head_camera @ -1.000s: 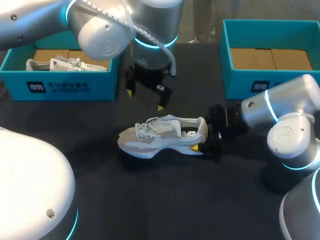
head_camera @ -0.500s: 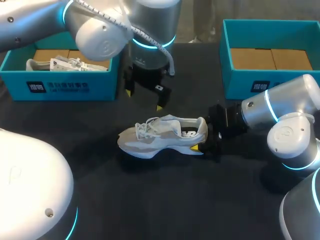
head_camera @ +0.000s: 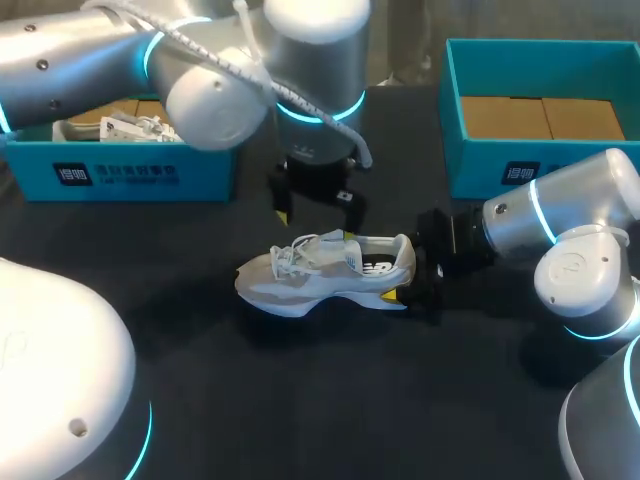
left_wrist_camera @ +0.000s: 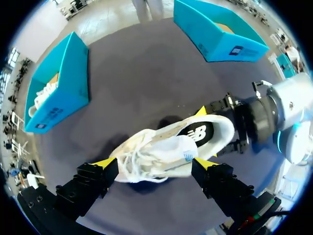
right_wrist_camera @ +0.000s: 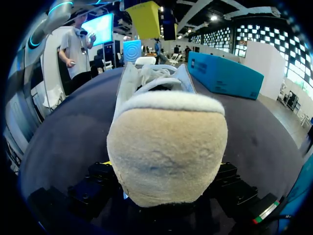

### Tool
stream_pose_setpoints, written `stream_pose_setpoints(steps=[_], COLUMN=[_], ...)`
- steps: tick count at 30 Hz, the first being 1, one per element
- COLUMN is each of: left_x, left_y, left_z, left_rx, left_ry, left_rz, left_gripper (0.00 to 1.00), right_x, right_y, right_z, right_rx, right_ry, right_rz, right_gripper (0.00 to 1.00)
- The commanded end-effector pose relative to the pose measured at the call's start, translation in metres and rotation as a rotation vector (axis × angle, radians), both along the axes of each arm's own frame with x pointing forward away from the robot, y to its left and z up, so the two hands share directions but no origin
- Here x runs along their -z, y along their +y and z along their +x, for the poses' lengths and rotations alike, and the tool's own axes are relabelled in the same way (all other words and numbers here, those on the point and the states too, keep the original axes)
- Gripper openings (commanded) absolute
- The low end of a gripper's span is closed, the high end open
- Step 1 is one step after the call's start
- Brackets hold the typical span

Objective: Take the shoe out of the shoebox, open the shoe tongue, remove and reinsert the insole, then place the shoe into the shoebox

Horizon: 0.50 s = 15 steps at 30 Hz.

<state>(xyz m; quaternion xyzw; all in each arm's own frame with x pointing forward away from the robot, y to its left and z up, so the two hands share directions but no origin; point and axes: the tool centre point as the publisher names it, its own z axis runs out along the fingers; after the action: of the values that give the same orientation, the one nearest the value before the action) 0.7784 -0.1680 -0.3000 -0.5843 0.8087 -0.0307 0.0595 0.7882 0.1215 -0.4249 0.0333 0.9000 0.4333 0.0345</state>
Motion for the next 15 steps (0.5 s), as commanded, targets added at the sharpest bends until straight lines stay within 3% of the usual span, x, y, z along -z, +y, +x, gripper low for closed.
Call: stream_pose_setpoints(steps=[1,15], left_x=[0.020,0.042], left_y=[-0.023,-0.049], left_z=[-0.002,-0.011], left_rx=[-0.040,-0.048], left_ry=[-0.009,0.017], left_rz=[0.010,0.013], left_gripper=[1.00,1.00], right_x=[0.001,0.001], right_y=[0.002,0.002], right_z=[0.000,0.000], right_rx=[0.002,0.002], right_ry=[-0.001,-0.001], right_rz=[-0.003,-0.003], right_gripper=[0.00,0.00])
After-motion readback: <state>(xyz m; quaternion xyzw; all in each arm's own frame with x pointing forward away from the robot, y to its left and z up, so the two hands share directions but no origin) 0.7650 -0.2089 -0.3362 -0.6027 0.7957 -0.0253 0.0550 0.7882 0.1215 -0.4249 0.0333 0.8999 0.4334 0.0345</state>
